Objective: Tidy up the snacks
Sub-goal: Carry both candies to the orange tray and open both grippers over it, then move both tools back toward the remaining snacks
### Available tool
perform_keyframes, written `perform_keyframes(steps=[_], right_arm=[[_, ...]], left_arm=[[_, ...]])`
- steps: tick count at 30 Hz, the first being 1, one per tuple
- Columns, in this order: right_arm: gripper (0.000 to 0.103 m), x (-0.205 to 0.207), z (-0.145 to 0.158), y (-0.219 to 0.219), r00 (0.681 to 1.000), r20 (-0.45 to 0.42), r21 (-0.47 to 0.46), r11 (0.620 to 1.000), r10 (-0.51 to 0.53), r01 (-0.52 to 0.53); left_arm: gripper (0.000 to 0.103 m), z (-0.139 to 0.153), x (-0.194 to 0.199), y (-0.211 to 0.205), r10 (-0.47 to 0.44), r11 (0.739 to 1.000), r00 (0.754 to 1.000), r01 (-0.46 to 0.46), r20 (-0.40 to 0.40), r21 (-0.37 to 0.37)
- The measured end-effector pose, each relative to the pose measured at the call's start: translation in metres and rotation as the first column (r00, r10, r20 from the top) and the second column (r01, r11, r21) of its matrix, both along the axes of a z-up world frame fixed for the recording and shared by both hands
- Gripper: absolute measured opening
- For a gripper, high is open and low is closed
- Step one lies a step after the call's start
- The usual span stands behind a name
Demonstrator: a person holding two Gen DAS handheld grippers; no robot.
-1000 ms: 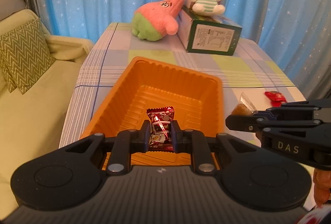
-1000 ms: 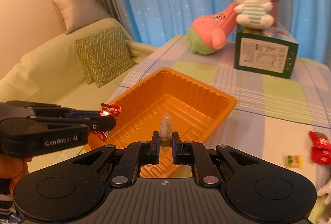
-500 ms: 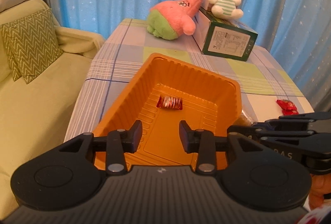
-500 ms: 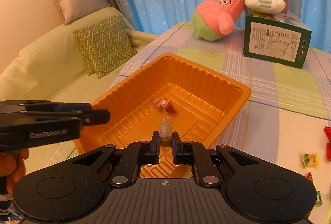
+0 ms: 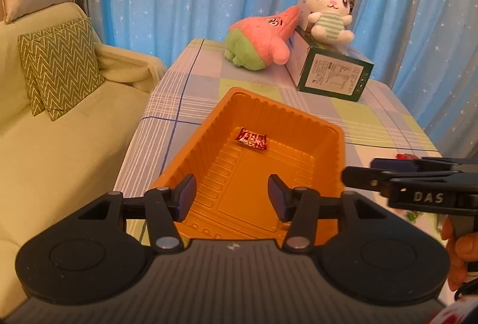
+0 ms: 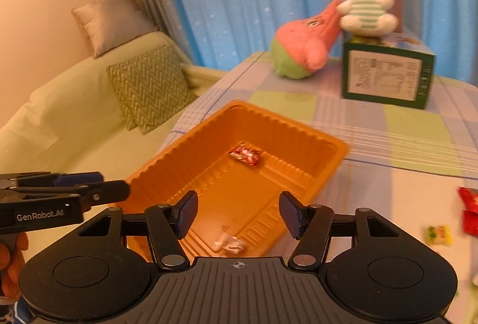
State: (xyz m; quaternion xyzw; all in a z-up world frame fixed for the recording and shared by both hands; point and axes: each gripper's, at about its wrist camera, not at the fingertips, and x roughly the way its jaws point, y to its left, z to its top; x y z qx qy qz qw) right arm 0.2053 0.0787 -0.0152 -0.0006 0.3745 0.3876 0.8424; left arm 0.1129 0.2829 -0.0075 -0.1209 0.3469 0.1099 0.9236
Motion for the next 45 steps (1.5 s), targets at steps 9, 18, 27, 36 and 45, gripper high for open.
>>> perform_keyframes(steps=[9, 18, 27, 36, 45], right_arm=[[0.060, -0.033, 0.017, -0.092, 0.985, 0.003, 0.022, 0.985, -0.173, 0.173], [0.060, -0.062, 0.029, -0.185, 0.933, 0.016, 0.031, 0.932, -0.361, 0.360], [0.060, -0.075, 0.023, -0.258, 0.863, -0.004, 0.023, 0.862, -0.506, 0.506], [0.060, -0.082, 0.017, -0.295, 0.822, -0.020, 0.023, 0.822, -0.569, 0.569], [0.060, -0.077, 0.007, -0.304, 0.809, -0.035, 0.008, 0.809, -0.587, 0.588]], left_arm=[[0.055, 0.026, -0.020, -0.053, -0.070, 0.998, 0.997, 0.070, 0.038, 0.005], [0.058, 0.035, -0.027, -0.126, -0.178, 0.984, 0.982, 0.179, 0.060, -0.008], [0.061, 0.029, -0.015, -0.195, -0.274, 0.961, 0.960, 0.275, 0.056, -0.020], [0.062, 0.016, -0.005, -0.237, -0.334, 0.942, 0.942, 0.335, 0.041, -0.022], [0.062, 0.007, 0.004, -0.255, -0.381, 0.924, 0.924, 0.381, 0.029, -0.018]])
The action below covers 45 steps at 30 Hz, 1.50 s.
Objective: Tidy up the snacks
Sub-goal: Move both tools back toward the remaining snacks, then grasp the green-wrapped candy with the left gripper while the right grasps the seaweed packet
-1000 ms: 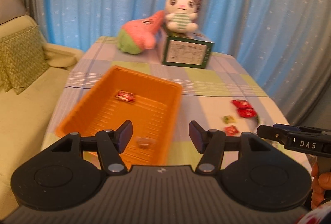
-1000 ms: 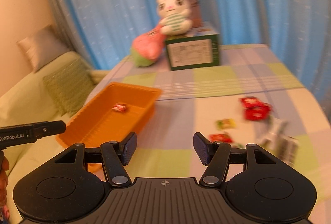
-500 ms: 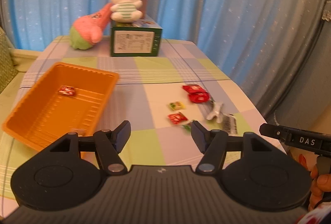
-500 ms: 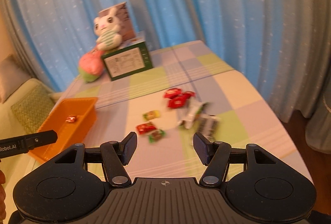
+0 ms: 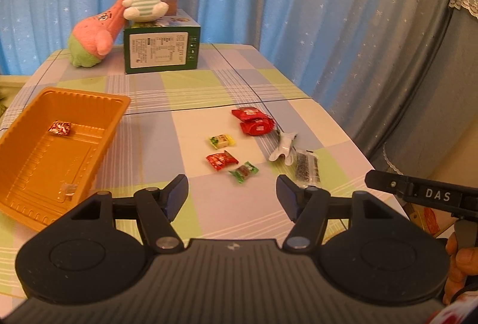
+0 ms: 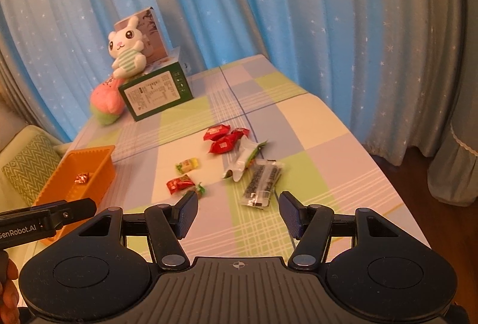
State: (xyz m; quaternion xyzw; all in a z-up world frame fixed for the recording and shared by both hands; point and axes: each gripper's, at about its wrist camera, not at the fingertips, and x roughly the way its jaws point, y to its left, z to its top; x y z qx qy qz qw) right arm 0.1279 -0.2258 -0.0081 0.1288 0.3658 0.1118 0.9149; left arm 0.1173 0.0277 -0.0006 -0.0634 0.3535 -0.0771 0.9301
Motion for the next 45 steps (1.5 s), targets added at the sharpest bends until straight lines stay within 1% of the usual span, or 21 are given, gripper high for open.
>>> perform_keyframes(steps=[10, 17, 26, 32, 38, 40, 41, 43, 45], right_arm=[[0.060, 0.016, -0.016, -0.001, 1.000, -0.025, -0.015, 1.000, -0.011, 0.010], [0.060, 0.031, -0.032, -0.003, 0.998, -0.048, -0.029, 0.999, -0.033, 0.032], [0.060, 0.064, -0.059, 0.004, 0.996, -0.082, -0.046, 0.999, -0.024, 0.020], [0.060, 0.091, -0.082, 0.013, 0.995, -0.104, -0.046, 0.999, -0.012, 0.007], [0.060, 0.117, -0.103, 0.019, 0.992, -0.128, -0.050, 0.999, -0.012, 0.006], [0.057, 0.124, -0.109, 0.022, 0.991, -0.130, -0.061, 0.998, -0.007, -0.001], [0.053, 0.127, -0.111, 0.023, 0.991, -0.134, -0.067, 0.998, -0.004, -0.005], [0.051, 0.134, -0.116, 0.024, 0.989, -0.145, -0.076, 0.997, -0.006, -0.005], [0.049, 0.136, -0.119, 0.027, 0.991, -0.134, -0.099, 0.995, 0.004, -0.017]], left_arm=[[0.062, -0.017, 0.019, -0.007, -0.036, 0.999, 0.999, 0.036, -0.023, 0.008], [0.062, -0.034, 0.036, -0.012, -0.062, 0.998, 0.997, 0.063, -0.049, 0.021], [0.062, -0.059, 0.067, -0.013, -0.088, 0.995, 0.992, 0.091, -0.085, 0.037], [0.061, -0.077, 0.088, -0.013, -0.120, 0.991, 0.988, 0.126, -0.102, 0.054], [0.059, -0.092, 0.103, -0.012, -0.144, 0.987, 0.982, 0.152, -0.122, 0.060], [0.055, -0.095, 0.107, -0.013, -0.160, 0.984, 0.980, 0.168, -0.123, 0.066], [0.053, -0.097, 0.109, -0.014, -0.170, 0.981, 0.978, 0.179, -0.124, 0.069], [0.051, -0.101, 0.114, -0.017, -0.188, 0.978, 0.974, 0.198, -0.129, 0.073], [0.051, -0.103, 0.118, -0.022, -0.208, 0.973, 0.970, 0.218, -0.126, 0.076]])
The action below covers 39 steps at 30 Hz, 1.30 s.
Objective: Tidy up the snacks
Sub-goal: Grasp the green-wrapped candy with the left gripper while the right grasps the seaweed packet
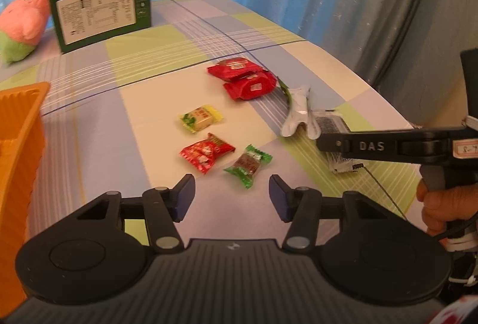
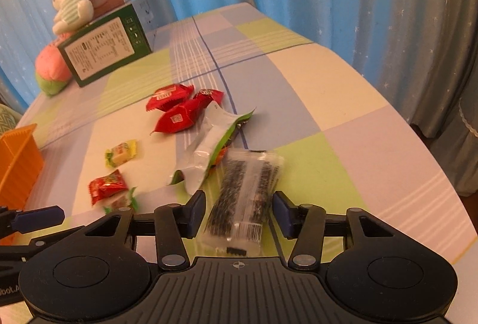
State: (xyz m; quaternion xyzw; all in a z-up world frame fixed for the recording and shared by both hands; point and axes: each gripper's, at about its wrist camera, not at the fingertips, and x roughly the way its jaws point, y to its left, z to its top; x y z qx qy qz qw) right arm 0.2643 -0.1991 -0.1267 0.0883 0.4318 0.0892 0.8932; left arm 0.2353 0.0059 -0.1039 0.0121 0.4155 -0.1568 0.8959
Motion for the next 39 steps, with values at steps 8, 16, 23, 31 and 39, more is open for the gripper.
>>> perform_keyframes(steps=[8, 16, 23, 31, 39], right_arm=[[0.039, -0.006, -0.001, -0.008, 0.999, 0.012, -0.049, 0.998, 0.029, -0.029], [0.038, -0.019, 0.000, -0.019, 1.000, 0.025, -0.036, 0.999, 0.016, -0.015], [0.038, -0.020, 0.000, -0.018, 0.999, 0.030, -0.040, 0.999, 0.024, -0.022], [0.038, -0.026, 0.001, -0.017, 0.999, 0.026, -0.048, 0.998, 0.031, -0.030], [0.037, -0.046, 0.008, -0.018, 1.000, 0.023, -0.034, 0.999, 0.021, -0.020]], left_arm=[[0.045, -0.013, 0.017, -0.018, -0.086, 0.996, 0.996, 0.086, 0.005, 0.037], [0.037, -0.025, 0.032, -0.030, -0.150, 0.985, 0.989, 0.150, -0.005, 0.090], [0.025, -0.026, 0.033, -0.032, -0.124, 0.988, 0.992, 0.125, -0.017, 0.085], [0.018, -0.024, 0.022, -0.037, -0.092, 0.993, 0.995, 0.094, -0.028, 0.077], [0.018, -0.017, 0.000, -0.029, -0.001, 0.999, 0.999, 0.003, -0.040, 0.044]])
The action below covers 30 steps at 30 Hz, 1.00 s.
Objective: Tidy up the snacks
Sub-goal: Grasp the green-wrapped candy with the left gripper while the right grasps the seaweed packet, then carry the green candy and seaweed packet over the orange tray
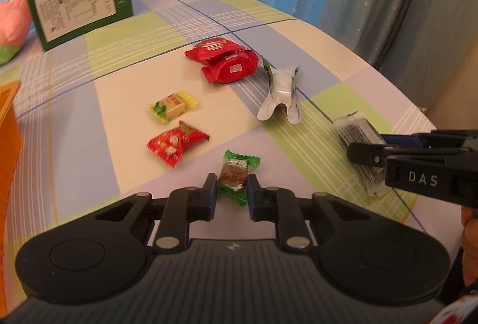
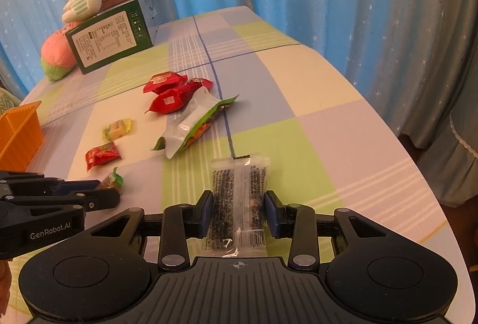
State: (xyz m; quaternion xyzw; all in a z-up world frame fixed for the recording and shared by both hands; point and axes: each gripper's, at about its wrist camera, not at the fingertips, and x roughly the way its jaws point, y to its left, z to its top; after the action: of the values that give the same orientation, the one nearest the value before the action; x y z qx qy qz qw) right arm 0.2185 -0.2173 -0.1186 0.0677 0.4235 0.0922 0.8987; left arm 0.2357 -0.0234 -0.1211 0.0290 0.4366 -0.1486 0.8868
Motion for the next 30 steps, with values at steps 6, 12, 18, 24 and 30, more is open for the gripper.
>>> perform_keyframes(steps=[6, 12, 18, 24, 30], right_arm=[[0.037, -0.019, 0.012, 0.005, 1.000, 0.002, 0.015, 1.000, 0.010, -0.010], [0.037, -0.041, 0.032, 0.015, 0.999, 0.022, 0.023, 0.999, 0.026, -0.026], [0.037, -0.059, 0.054, 0.029, 0.997, 0.056, 0.016, 0.998, 0.061, -0.062], [0.037, -0.074, 0.073, 0.045, 0.991, 0.089, 0.006, 0.995, 0.101, -0.102], [0.037, -0.086, 0.088, 0.064, 0.982, 0.116, 0.002, 0.989, 0.147, -0.148]], left_arm=[[0.018, 0.017, -0.023, 0.010, 0.064, 0.997, 0.998, -0.064, 0.001, -0.037], [0.018, 0.040, -0.048, 0.020, 0.111, 0.992, 0.994, -0.110, 0.022, -0.061], [0.018, 0.060, -0.075, 0.032, 0.151, 0.986, 0.988, -0.147, 0.043, -0.081], [0.018, 0.078, -0.096, 0.049, 0.188, 0.979, 0.980, -0.182, 0.068, -0.092], [0.018, 0.096, -0.114, 0.070, 0.231, 0.970, 0.968, -0.221, 0.099, -0.097]])
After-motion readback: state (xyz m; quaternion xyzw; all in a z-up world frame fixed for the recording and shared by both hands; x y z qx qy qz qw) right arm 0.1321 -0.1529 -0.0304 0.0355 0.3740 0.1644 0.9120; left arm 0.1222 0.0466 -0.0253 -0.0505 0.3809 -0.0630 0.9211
